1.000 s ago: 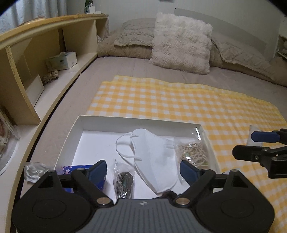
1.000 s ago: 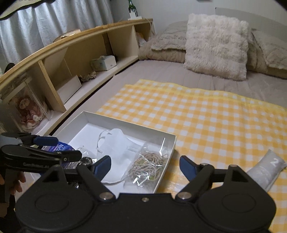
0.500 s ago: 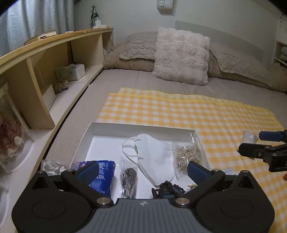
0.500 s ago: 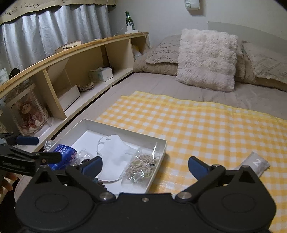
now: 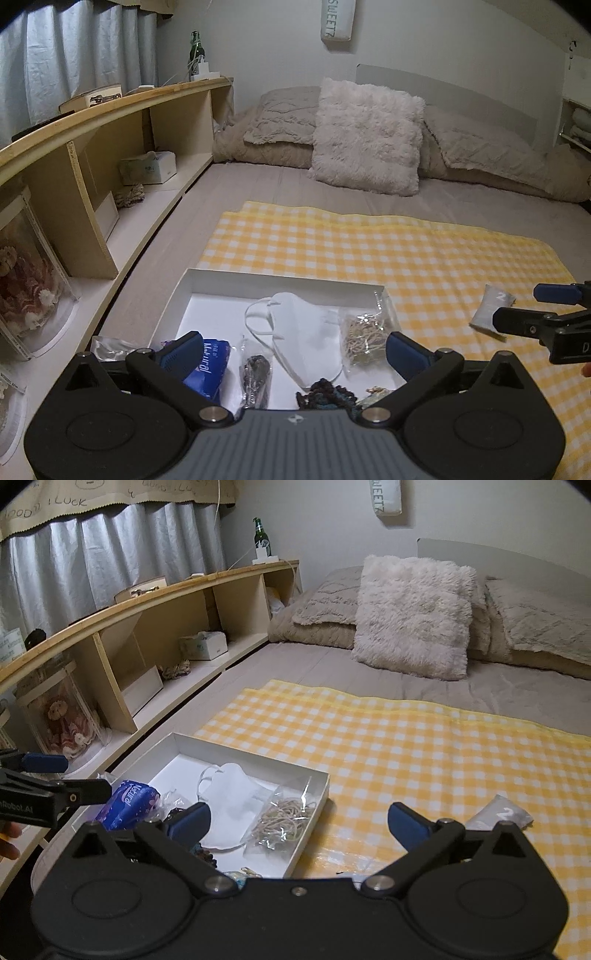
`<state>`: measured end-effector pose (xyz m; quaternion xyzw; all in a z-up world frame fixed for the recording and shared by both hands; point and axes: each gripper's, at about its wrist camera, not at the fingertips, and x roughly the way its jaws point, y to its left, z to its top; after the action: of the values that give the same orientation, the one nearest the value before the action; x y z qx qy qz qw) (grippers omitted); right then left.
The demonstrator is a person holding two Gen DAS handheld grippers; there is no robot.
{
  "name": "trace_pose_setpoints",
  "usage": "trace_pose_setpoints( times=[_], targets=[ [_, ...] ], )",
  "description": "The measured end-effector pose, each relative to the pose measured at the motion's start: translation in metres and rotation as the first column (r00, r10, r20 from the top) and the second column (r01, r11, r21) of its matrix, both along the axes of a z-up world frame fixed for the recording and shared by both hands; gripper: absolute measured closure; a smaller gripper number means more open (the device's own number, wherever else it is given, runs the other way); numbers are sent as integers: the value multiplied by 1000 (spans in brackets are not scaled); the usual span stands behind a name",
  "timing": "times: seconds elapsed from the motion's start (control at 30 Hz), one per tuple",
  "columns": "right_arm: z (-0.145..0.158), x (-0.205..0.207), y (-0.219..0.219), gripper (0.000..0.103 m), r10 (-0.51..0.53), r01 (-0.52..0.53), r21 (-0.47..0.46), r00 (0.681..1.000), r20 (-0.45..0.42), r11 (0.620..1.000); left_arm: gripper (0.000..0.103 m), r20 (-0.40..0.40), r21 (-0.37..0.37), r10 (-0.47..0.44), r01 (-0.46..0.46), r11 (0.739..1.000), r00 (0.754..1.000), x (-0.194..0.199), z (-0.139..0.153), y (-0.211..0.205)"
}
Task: Organize soft objects
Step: 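Move both open tools back over the blanket toward the remaining packets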
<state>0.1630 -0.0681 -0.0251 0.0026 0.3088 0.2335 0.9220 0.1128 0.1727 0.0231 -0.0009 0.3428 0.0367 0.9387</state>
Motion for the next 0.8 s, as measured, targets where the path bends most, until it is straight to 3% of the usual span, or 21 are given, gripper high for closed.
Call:
trace_pose_setpoints(
  times=[0.5, 0.8],
  targets=[
    [13, -1, -80, 0, -123, 123, 32, 992, 24, 992, 0, -18, -13, -116, 115, 993, 993, 24, -4, -70],
    [9, 12, -128, 0, -211, 211, 9, 977, 25, 977, 0, -101, -105, -198, 187, 977, 975, 44, -28, -130]
  ],
)
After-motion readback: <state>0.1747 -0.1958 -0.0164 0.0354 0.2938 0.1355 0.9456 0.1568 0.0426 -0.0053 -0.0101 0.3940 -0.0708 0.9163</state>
